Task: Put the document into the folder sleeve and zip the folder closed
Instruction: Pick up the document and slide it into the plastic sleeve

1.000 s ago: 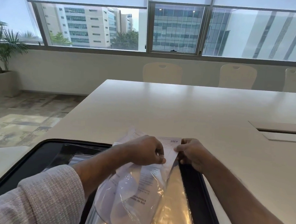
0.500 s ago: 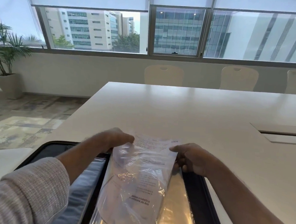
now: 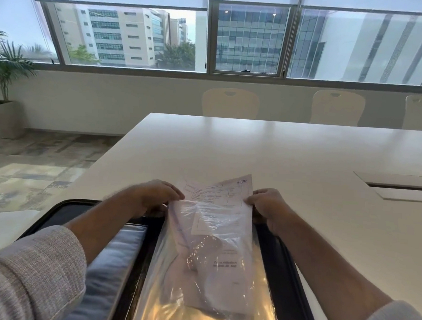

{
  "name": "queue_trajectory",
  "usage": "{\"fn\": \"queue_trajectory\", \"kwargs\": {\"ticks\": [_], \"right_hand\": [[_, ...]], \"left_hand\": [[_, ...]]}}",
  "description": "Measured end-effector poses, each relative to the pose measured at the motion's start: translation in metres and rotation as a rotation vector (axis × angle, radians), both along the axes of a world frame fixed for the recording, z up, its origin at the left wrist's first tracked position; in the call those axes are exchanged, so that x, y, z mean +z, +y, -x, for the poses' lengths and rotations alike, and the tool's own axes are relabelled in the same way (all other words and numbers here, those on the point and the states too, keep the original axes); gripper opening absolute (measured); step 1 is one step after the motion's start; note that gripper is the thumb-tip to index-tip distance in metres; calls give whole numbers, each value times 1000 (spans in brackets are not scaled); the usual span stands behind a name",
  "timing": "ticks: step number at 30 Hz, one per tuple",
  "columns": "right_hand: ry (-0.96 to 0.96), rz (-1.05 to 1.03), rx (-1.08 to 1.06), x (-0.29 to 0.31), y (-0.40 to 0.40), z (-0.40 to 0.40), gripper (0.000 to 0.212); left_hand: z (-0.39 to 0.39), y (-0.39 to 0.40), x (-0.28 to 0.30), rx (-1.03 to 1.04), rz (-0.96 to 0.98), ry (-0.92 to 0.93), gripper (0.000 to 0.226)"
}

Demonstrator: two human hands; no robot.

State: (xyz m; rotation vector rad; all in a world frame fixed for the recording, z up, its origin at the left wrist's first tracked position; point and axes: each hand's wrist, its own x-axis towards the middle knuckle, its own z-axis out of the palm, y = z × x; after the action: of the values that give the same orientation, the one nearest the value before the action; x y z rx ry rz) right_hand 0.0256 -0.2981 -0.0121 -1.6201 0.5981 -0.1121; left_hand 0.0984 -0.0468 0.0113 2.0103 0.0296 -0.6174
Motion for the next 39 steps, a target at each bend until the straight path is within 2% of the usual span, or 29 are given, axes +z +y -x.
{"fn": "queue_trajectory", "kwargs": {"ticks": [3, 5, 7, 10, 14, 17, 18, 20, 22, 26, 30, 33, 39], "right_hand": [[-25, 4, -30, 2, 4, -7, 6], [6, -35, 38, 3, 6, -6, 7], [108, -80, 183, 3, 8, -1, 20], [178, -43, 298, 2, 10, 2, 18], [155, -30, 279, 1, 10, 0, 19], [152, -28, 270, 1, 11, 0, 22], [149, -27, 265, 1, 12, 0, 23], [139, -25, 258, 0, 13, -1, 24], [135, -21, 257, 0, 14, 0, 24], [145, -20, 250, 0, 12, 3, 24], [131, -17, 241, -1, 13, 5, 22], [123, -10, 226, -3, 14, 5, 21], [95, -32, 199, -7, 14, 8, 21]], "left_hand": [[4, 5, 4, -67, 11, 47, 21], [5, 5, 2, 3, -24, -29, 24], [6, 5, -1, 57, -76, -120, 23], [3, 2, -6, 15, -260, -310, 10], [-2, -5, 1, -195, -567, -640, 46], [2, -10, 9, -337, -561, -793, 50], [4, -11, 10, -380, -500, -763, 52], [10, -12, 8, -433, -334, -579, 56], [14, -11, 4, -457, -265, -435, 49], [15, -6, 2, -553, -353, -352, 47], [14, -2, 3, -559, -381, -293, 49], [15, -1, 0, -581, -486, -247, 48], [14, -3, -10, -565, -552, -340, 32]]}}
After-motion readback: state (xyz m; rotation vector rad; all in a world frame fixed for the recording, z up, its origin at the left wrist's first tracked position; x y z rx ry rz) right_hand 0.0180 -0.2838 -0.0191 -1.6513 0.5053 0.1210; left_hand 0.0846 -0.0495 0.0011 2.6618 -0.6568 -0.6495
